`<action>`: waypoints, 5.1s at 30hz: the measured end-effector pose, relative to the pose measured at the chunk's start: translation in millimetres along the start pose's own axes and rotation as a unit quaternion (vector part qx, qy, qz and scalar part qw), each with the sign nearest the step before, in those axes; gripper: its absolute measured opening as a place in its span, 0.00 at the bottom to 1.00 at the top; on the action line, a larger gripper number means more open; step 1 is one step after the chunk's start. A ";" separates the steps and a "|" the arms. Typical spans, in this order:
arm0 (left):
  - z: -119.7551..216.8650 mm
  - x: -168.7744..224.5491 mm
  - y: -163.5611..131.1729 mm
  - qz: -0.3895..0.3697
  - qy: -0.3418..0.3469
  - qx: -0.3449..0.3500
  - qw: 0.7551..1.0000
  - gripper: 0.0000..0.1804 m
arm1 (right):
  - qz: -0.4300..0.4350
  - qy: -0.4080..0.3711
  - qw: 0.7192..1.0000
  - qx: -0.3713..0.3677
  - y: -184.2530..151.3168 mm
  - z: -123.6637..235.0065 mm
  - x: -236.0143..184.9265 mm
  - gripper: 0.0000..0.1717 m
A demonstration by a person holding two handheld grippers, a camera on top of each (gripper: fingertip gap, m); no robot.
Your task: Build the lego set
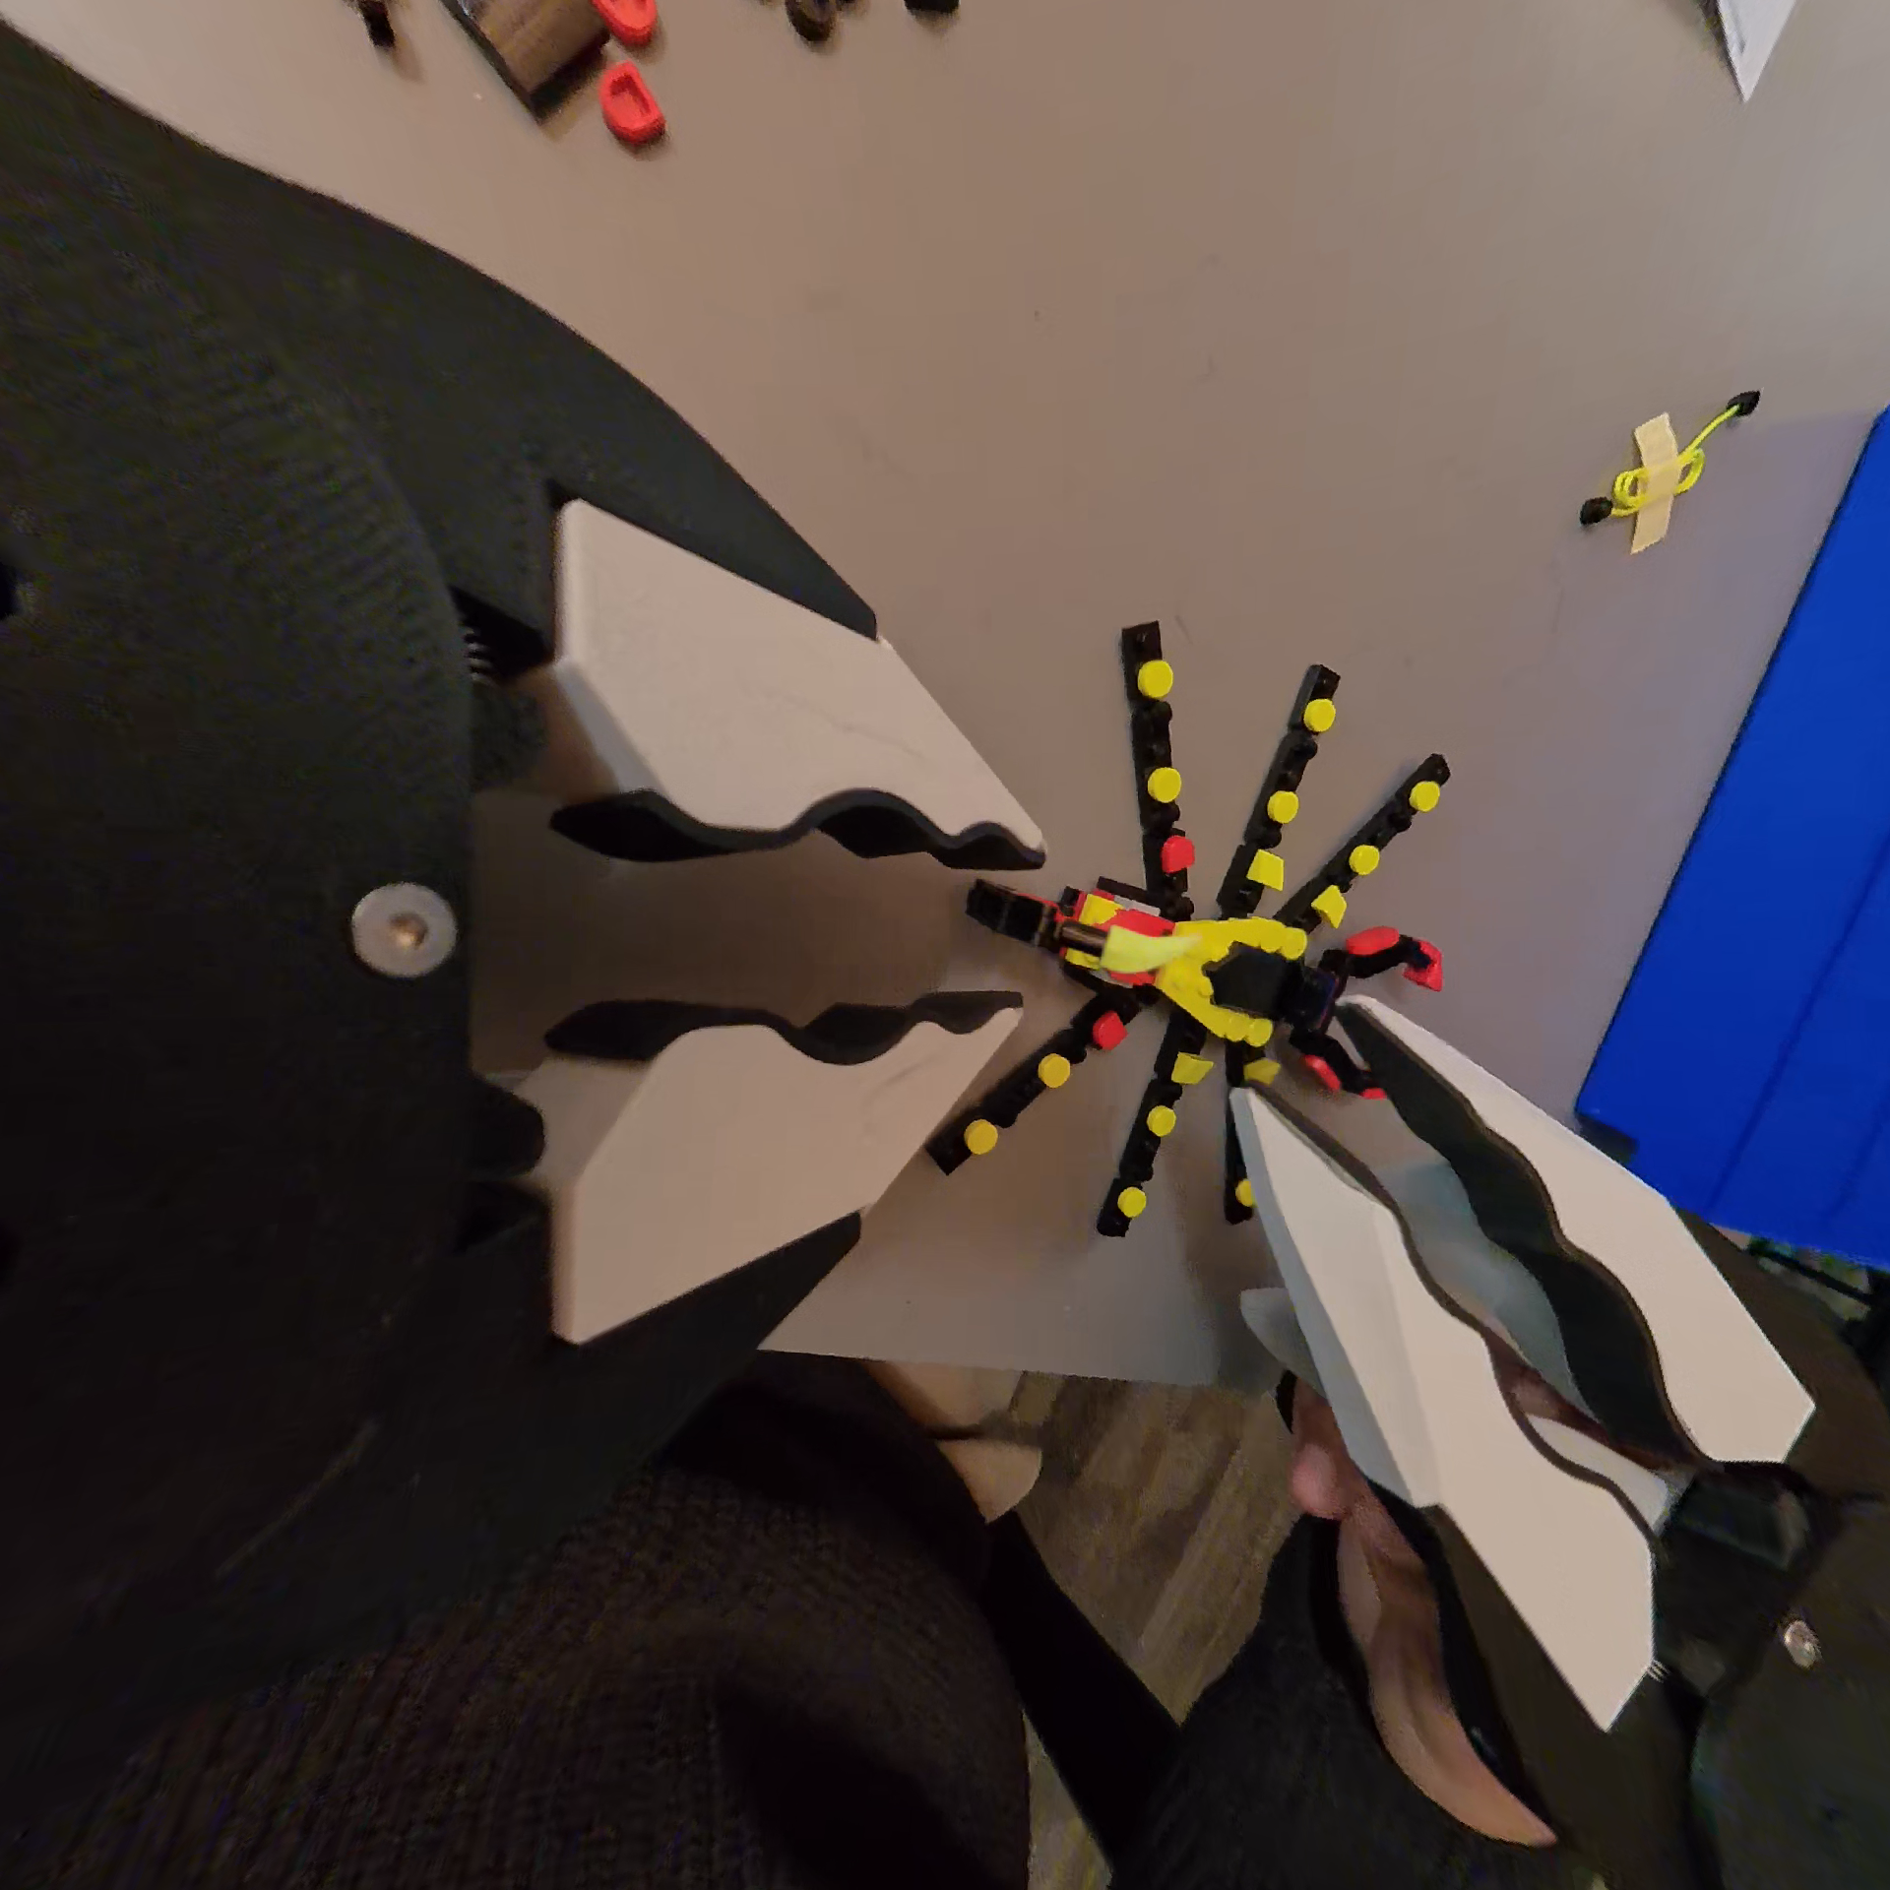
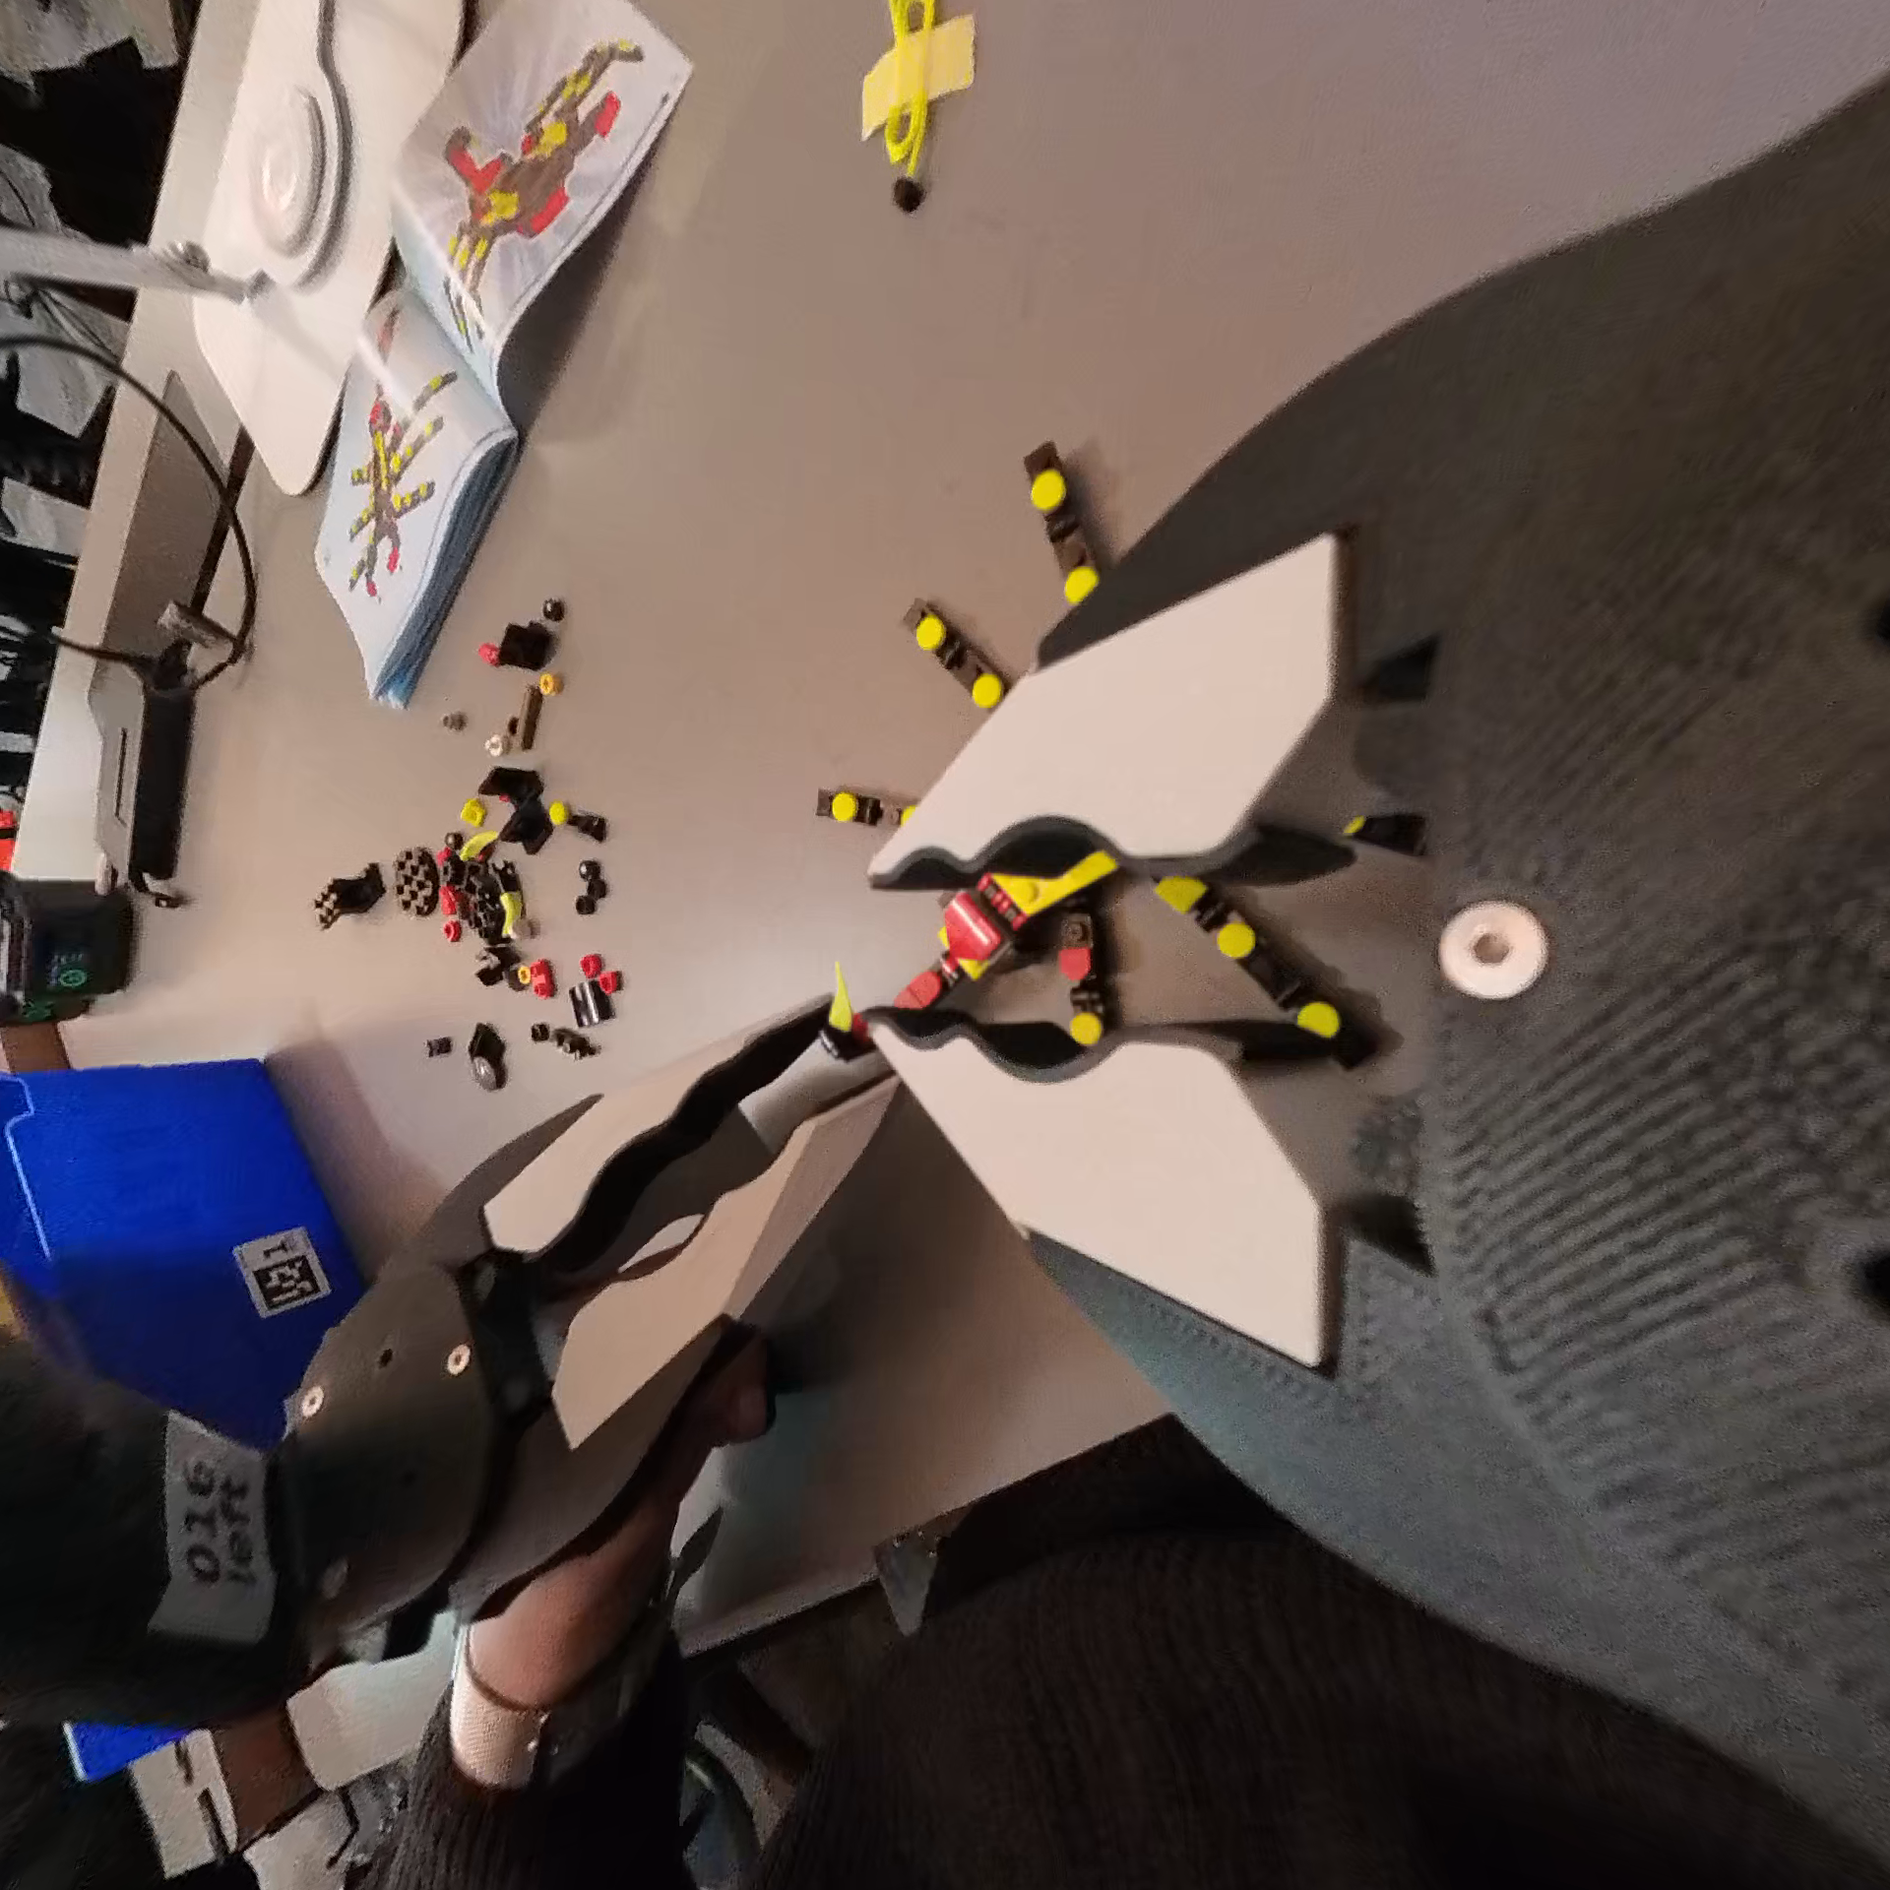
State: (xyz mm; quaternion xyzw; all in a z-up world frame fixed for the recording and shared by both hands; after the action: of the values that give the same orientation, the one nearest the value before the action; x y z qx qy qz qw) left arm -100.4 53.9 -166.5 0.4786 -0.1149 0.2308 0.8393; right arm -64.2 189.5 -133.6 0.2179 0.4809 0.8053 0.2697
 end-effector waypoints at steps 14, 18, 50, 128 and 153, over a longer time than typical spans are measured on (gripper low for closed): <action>0.3 -1.6 0.5 0.008 -0.001 0.002 1.000 0.11 | -0.003 -0.006 1.000 -0.012 -3.6 -0.9 2.9 0.12; 0.2 -1.4 0.5 0.007 -0.001 0.001 1.000 0.11 | 0.000 -0.008 1.000 -0.013 -3.8 -1.2 3.0 0.12; -2.1 -2.8 -0.5 0.016 -0.003 -0.011 1.000 0.12 | 0.007 -0.027 1.000 0.004 0.7 1.4 6.1 0.12; -2.5 3.3 5.3 -0.002 0.002 0.023 1.000 0.03 | 0.018 -0.055 0.997 -0.042 -2.7 -22.8 -5.9 0.00; -3.8 -4.6 -2.3 0.060 -0.013 -0.014 0.998 0.04 | 0.022 -0.035 0.994 -0.098 -17.9 -23.7 -4.9 0.05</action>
State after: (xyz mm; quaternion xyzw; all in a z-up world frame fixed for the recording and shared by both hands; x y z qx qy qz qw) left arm -103.3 54.9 -172.1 0.4622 -0.1575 0.2724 0.8291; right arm -70.8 177.8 -160.5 0.2294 0.3852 0.8461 0.2882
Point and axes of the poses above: each gripper's, where its closed fingertips meet, z back along the fingers, y out of its top, x = y × z across the jaws, the point moved 7 cm from there along z, back along the fingers, and after that the axes turned 11 degrees about z, right-handed, at the moved point
